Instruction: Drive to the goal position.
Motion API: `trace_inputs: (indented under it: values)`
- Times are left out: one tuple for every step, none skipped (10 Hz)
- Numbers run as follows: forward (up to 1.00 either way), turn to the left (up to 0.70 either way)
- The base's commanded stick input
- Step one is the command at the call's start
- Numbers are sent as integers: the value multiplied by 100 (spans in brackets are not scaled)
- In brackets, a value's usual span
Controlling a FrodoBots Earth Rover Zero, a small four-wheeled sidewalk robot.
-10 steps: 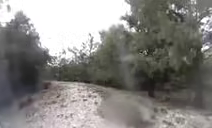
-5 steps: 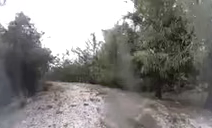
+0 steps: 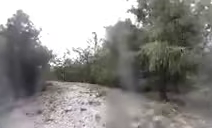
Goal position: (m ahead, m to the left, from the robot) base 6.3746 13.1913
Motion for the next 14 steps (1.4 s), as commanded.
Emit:
trace_inputs:
  values:
    - [60, 11]
    - [60, 15]
    - [60, 15]
    - [60, 15]
    - [60, 15]
    - [60, 15]
    - [60, 15]
    - [60, 15]
    - [60, 15]
    - [60, 15]
    - [60, 15]
    - [60, 15]
    - [60, 14]
    - [60, 5]
